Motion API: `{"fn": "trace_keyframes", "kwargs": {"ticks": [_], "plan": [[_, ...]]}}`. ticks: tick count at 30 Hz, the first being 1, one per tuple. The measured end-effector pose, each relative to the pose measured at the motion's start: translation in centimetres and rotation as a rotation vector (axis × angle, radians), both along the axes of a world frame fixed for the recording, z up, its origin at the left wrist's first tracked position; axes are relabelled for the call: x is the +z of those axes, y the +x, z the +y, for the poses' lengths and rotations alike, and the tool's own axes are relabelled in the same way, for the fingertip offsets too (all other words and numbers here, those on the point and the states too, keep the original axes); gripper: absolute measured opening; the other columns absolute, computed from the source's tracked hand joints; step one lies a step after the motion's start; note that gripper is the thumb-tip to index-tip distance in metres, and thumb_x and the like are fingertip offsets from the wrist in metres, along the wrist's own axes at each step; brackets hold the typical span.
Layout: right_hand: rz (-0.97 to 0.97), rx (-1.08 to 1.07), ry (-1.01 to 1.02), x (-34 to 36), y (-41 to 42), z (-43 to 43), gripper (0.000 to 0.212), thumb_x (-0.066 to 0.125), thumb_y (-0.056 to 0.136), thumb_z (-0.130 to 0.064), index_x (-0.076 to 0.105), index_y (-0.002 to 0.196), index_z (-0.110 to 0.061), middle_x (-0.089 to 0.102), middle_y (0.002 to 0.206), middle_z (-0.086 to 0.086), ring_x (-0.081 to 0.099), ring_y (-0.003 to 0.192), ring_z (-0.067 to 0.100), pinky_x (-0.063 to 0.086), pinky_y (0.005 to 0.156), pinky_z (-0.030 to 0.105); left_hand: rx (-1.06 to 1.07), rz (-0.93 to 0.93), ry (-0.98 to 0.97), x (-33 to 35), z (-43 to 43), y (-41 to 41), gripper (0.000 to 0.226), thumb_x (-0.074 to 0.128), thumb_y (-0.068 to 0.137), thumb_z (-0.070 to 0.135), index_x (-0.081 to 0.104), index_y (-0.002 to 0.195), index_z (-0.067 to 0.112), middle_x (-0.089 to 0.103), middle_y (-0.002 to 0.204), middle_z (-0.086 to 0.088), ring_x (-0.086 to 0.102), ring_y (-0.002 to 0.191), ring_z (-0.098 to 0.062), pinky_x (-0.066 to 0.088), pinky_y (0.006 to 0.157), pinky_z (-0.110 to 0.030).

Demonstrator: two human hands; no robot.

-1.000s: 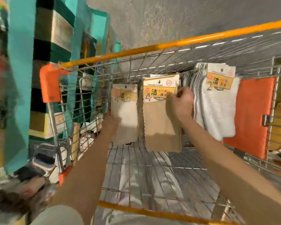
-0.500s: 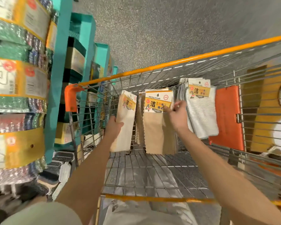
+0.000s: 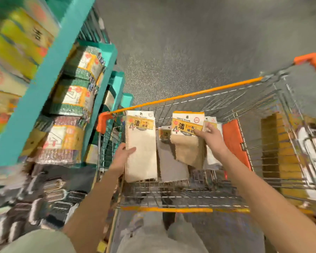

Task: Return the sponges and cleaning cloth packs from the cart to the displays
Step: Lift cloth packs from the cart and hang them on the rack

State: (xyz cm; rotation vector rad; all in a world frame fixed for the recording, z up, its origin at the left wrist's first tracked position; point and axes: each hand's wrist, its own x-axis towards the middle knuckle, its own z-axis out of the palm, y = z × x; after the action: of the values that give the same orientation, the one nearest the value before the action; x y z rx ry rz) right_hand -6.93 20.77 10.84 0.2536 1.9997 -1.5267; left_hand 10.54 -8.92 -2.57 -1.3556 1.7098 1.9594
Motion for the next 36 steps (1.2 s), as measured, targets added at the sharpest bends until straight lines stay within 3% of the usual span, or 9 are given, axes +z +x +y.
{"fn": "trace_keyframes", "kwargs": {"ticks": [3,5,8,14,19,24,29,32,36], "plan": [[0.065,0.107,-0.048,3.3,0.6,1.0,0.021,0.067,0.084,-0.009,0.062,0.101,-0.021,0.07,0.105,0.006,0.065,0.088,0.016,0.049,0.078,0.026,0.039,0.112,0.007,7.2,2.0,1.0,0.083,0.082,0.068,0.033,0.041,0.137,0.011,0.059,0.129,-0.013,0.062,0.11,-0.032,0.046,0.098,-0.052],[0.115,0.185,-0.095,5.2,1.0,1.6,0.029,0.068,0.084,-0.013,0.061,0.113,-0.014,0.07,0.109,0.008,0.066,0.094,0.021,0.05,0.08,0.03,0.093,0.222,-0.013,11.3,3.4,2.2,0.05,0.074,0.078,0.013,0.052,0.123,0.008,0.065,0.117,-0.015,0.067,0.099,-0.028,0.054,0.086,-0.043],[0.171,0.264,-0.191,8.9,2.6,1.9,0.03,0.067,0.085,-0.015,0.061,0.114,-0.015,0.071,0.109,0.009,0.066,0.095,0.027,0.049,0.082,0.038,0.143,0.4,-0.015,16.2,5.2,5.4,0.034,0.064,0.086,0.004,0.054,0.117,0.013,0.071,0.108,-0.005,0.071,0.091,-0.018,0.057,0.072,-0.031],[0.2,0.473,-0.364,16.5,7.7,-0.8,0.019,0.068,0.084,-0.014,0.066,0.101,-0.022,0.074,0.1,0.005,0.066,0.087,0.023,0.045,0.076,0.035,0.307,0.618,-0.023,23.6,6.9,15.0,0.049,0.065,0.076,0.005,0.053,0.124,0.008,0.067,0.117,-0.014,0.066,0.101,-0.026,0.057,0.078,-0.034],[0.199,0.739,-0.481,21.0,14.1,-6.8,0.025,0.065,0.085,-0.012,0.064,0.109,-0.021,0.073,0.106,0.005,0.069,0.093,0.019,0.056,0.079,0.032,0.512,0.67,-0.094,27.7,6.2,25.7,0.045,0.066,0.076,0.003,0.053,0.119,0.009,0.067,0.115,-0.012,0.068,0.097,-0.022,0.058,0.077,-0.034],[0.135,0.911,-0.589,23.4,21.9,-13.4,0.02,0.062,0.087,-0.007,0.064,0.103,-0.019,0.075,0.09,-0.003,0.07,0.07,0.008,0.053,0.054,0.017,0.701,0.707,-0.226,31.1,5.5,36.4,0.047,0.065,0.071,0.01,0.055,0.118,0.011,0.068,0.113,-0.012,0.068,0.098,-0.025,0.056,0.08,-0.039],[0.048,1.142,-0.644,24.3,32.2,-20.5,0.018,0.057,0.089,-0.003,0.061,0.103,-0.015,0.075,0.09,-0.002,0.071,0.076,0.01,0.056,0.059,0.019,0.904,0.727,-0.31,32.2,5.7,47.7,0.058,0.08,0.059,0.014,0.058,0.112,0.008,0.071,0.106,-0.011,0.067,0.094,-0.027,0.057,0.074,-0.035],[-0.005,1.216,-0.659,23.7,37.8,-23.7,0.019,0.057,0.09,-0.004,0.062,0.104,-0.016,0.075,0.092,-0.001,0.072,0.08,0.011,0.056,0.06,0.02,0.986,0.684,-0.348,31.6,5.6,53.5,0.078,0.085,0.057,0.018,0.051,0.125,0.001,0.069,0.112,-0.014,0.067,0.097,-0.028,0.056,0.077,-0.037],[-0.092,1.299,-0.692,23.2,46.9,-28.7,0.033,0.066,0.083,-0.013,0.059,0.115,-0.008,0.073,0.106,0.006,0.07,0.096,0.019,0.059,0.071,0.026,1.102,0.713,-0.361,30.9,4.4,62.3,0.049,0.07,0.07,0.012,0.057,0.117,0.008,0.068,0.115,-0.017,0.069,0.095,-0.026,0.056,0.083,-0.044]]}}
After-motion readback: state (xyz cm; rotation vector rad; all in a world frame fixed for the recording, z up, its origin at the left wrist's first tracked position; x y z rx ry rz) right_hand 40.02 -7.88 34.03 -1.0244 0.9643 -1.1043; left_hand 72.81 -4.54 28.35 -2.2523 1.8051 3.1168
